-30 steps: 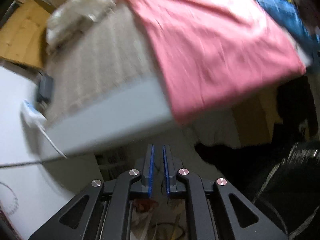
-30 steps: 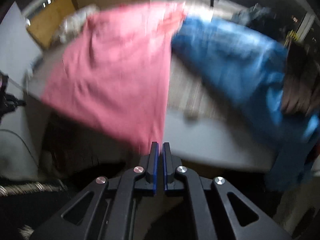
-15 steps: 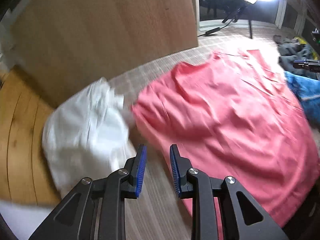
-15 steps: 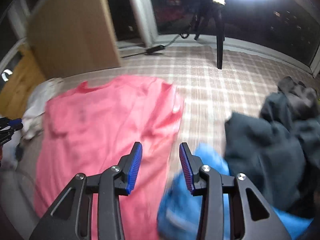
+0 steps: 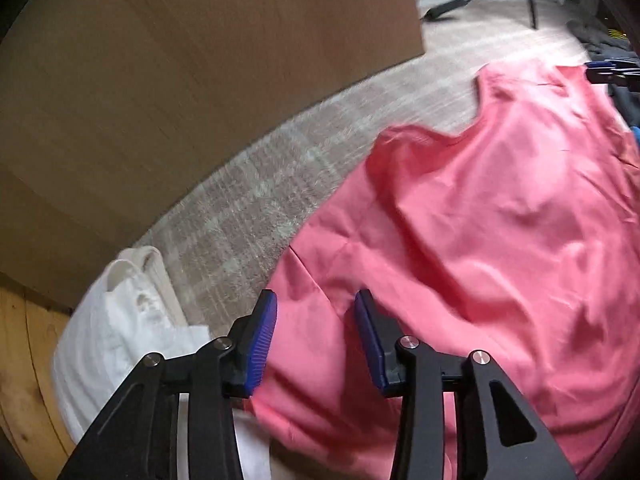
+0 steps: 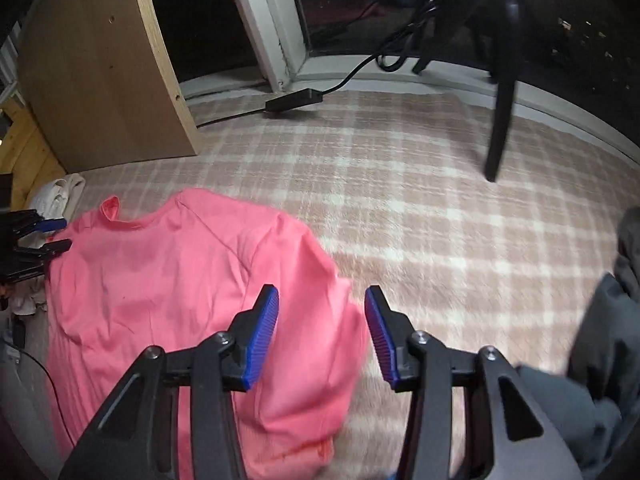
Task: Fold clothes
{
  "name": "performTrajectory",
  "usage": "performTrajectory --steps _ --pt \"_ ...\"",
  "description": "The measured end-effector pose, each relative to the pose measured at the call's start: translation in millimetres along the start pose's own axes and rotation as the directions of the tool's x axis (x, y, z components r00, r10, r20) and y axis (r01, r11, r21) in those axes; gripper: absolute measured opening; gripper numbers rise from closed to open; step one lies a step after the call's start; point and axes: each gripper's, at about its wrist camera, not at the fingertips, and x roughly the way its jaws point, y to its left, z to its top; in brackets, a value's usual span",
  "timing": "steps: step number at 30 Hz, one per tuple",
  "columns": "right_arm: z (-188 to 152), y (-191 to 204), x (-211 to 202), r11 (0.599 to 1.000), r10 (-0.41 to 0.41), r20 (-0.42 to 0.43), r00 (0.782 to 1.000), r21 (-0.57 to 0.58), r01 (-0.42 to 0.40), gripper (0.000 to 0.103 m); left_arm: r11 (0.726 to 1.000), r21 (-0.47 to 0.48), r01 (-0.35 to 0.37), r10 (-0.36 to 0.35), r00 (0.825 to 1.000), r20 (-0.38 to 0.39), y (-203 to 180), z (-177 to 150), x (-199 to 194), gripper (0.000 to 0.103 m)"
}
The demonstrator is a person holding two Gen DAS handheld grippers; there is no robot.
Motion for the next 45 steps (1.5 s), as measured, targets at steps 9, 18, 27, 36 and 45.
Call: performTrajectory --steps 9,18,27,36,45 --pt "6.9 9.7 25.9 0.994 0.002 -0.052 0.999 -0.106 -0.007 0.005 0.997 -0.072 0.009 -0.010 1.000 -0.008 13.1 -1.6 13.7 0.001" --pt "12.3 -0.6 3.5 0.988 -0.104 0.036 0.994 -0.108 0.108 0.029 0.988 -0.156 -0.003 0.011 0.998 0.054 34.8 2.4 3.1 0.017" --pt "45.9 42.4 27.1 0.948 -0.054 0.027 0.998 -0.314 0.059 0.039 0.999 0.037 0.001 -0.004 0.998 0.063 1.2 36.5 21.4 0.047" --pt "47.3 37.9 53.7 0.956 0.022 -0.046 0.999 -0.291 -0.035 0.003 0.999 0.041 0.027 -0.030 0.996 0.078 -7.9 27.4 22.2 0.000" --pt "43.7 32.0 39.3 0.961 -0.042 0.003 0.999 -0.275 0.041 0.010 0.997 -0.023 -0.077 0.079 0.993 0.093 2.9 21.3 19.5 0.013"
